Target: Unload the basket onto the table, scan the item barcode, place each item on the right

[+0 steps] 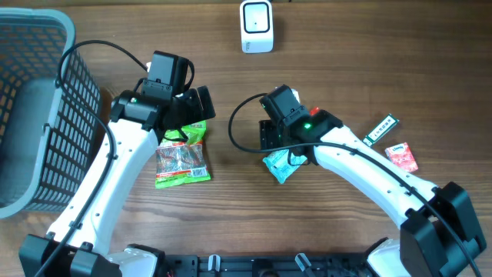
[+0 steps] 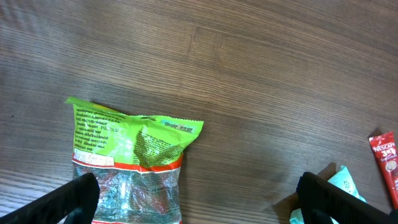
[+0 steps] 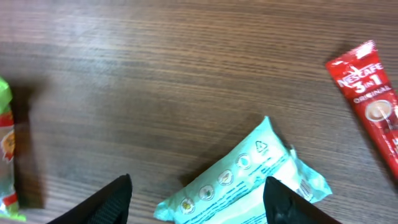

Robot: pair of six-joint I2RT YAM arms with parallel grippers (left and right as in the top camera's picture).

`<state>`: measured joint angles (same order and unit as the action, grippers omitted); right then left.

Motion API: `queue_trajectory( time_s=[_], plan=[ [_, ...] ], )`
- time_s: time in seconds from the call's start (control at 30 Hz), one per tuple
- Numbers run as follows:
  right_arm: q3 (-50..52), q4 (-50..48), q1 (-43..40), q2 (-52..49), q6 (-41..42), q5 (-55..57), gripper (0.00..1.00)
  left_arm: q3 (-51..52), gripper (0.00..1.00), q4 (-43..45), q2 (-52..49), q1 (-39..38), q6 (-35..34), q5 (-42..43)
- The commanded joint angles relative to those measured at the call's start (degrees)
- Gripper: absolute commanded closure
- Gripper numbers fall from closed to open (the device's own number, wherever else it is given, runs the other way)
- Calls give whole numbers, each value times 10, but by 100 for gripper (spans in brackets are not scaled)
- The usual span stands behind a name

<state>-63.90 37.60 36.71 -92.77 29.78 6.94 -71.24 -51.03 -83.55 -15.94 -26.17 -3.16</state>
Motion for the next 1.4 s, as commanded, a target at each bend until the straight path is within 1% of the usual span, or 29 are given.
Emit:
queue_trajectory(
  time_s=[0.0, 0.1, 0.17, 0.27, 0.3, 0.4, 0.43, 0.53, 0.63, 0.73, 0.8, 0.9, 0.97, 1.0, 1.13, 1.17, 1.23, 1.27, 1.33, 1.37],
  plan=[
    [6, -8, 5, -7, -6, 40, 32, 0, 0, -1, 7, 2, 7, -6],
    [6, -15, 6, -17, -18, 40, 32, 0, 0, -1, 7, 2, 7, -6],
    [6, -38, 6, -40, -47, 38, 32, 0, 0, -1, 7, 2, 7, -6],
    [6, -79, 6, -81, -84, 36, 34, 0, 0, -1, 7, 2, 7, -6],
    [6, -94, 6, -94, -108, 36, 34, 0, 0, -1, 7, 2, 7, -6],
    [6, -113, 5, -106, -158, 36, 34, 0, 0, -1, 7, 2, 7, -6],
    [6, -115, 6, -110, -163, 36, 30, 0, 0, -1, 7, 2, 7, -6],
    [6, -109, 6, -119, -163, 36, 30, 0, 0, -1, 7, 2, 7, -6],
    [6, -80, 6, -133, -153, 36, 30, 0, 0, -1, 7, 2, 7, -6],
    [6, -27, 5, -133, -86, 53, 30, 0, 0, -1, 7, 2, 7, -6],
    [6, 12, 3, -133, -82, 51, 27, 0, 0, -1, 7, 2, 7, -6],
    [6, 71, -3, -133, -85, 57, 25, 0, 0, -1, 7, 2, 7, -6],
    [6, 112, -11, -133, -87, 82, 24, 0, 0, -1, 7, 2, 7, -6],
    [6, 132, -17, -133, -87, 96, 22, 0, 0, -1, 7, 2, 7, -6],
    [6, 146, -26, -132, -92, 92, 20, 0, 0, -1, 7, 2, 7, -6],
    [2, 149, -26, -131, -92, 91, 22, 0, 0, -1, 7, 2, 7, -6],
    [-22, 185, -26, -111, -85, 92, 36, 0, 0, -1, 7, 2, 7, -6],
    [-36, 203, -26, -95, -83, 91, 39, 0, 0, -1, 7, 2, 7, -6],
    [-56, 226, -26, -41, -60, 81, 36, 0, 0, -1, 7, 2, 7, -6],
    [-57, 224, -26, -14, -51, 64, 30, 0, 0, -1, 7, 2, 7, -6]
  ],
)
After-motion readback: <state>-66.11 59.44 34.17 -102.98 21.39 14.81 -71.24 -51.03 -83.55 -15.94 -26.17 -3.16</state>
